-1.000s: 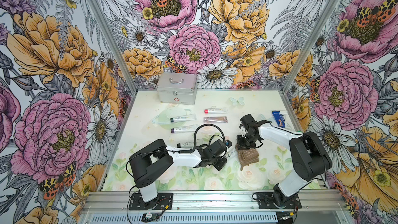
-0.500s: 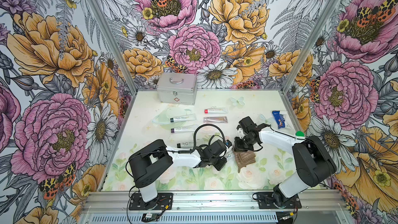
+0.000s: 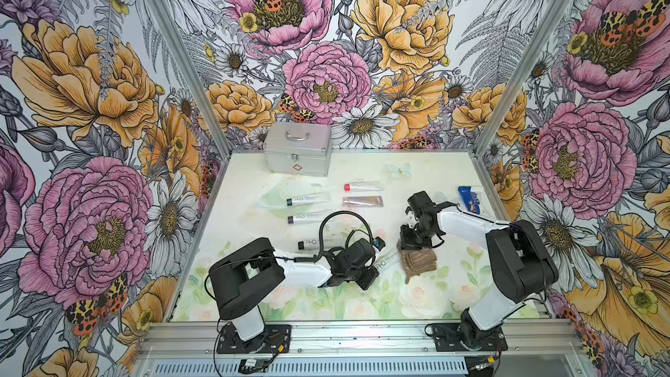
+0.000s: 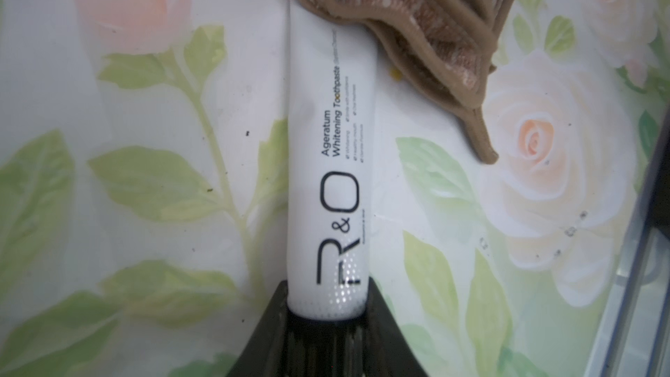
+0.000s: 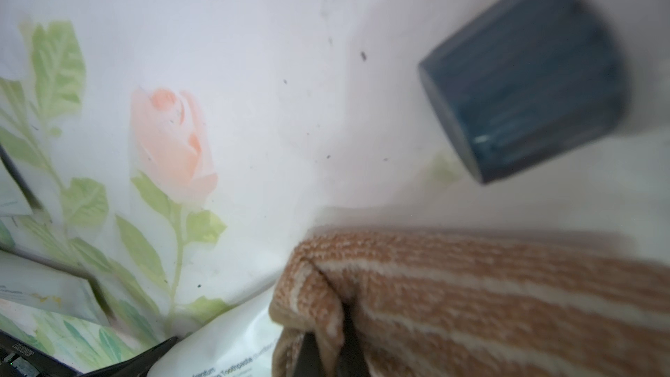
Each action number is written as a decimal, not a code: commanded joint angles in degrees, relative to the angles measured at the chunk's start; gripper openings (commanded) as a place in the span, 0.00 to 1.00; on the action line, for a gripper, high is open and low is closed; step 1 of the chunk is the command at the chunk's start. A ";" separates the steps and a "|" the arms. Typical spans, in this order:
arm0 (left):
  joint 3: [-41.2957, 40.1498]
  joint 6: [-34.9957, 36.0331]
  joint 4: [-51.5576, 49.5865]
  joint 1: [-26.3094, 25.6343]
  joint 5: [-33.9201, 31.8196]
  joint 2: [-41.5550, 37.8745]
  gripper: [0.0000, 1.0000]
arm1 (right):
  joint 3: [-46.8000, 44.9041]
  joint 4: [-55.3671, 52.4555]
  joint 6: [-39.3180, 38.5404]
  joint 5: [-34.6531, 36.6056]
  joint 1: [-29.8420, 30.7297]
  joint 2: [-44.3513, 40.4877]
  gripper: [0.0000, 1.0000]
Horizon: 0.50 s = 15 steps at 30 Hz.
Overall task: Wipe the surface of the toothpaste tube
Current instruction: Wipe the dirt from the toothpaste tube.
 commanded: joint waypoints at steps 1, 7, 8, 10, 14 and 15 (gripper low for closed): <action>-0.16 -0.20 0.43 0.23 0.89 -0.12 0.26 | -0.66 -0.91 1.16 -2.89 3.81 -0.69 0.00; -0.08 -0.11 0.75 0.26 0.68 0.21 0.26 | -3.90 -0.34 3.72 -5.24 7.84 -3.86 0.00; -0.11 -0.10 0.70 0.30 0.73 0.19 0.26 | -4.29 -0.28 3.93 -5.63 8.05 -4.23 0.00; -0.18 -0.07 0.80 0.29 0.52 -0.01 0.26 | -4.88 -0.30 3.83 -5.50 8.18 -4.46 0.00; -0.48 -0.19 0.99 0.29 0.48 -0.46 0.26 | -4.51 -0.58 2.34 -2.77 6.82 -2.24 0.00; -0.67 -0.24 0.94 0.26 0.44 -0.69 0.26 | -4.13 -0.61 1.88 -1.65 6.03 -1.48 0.00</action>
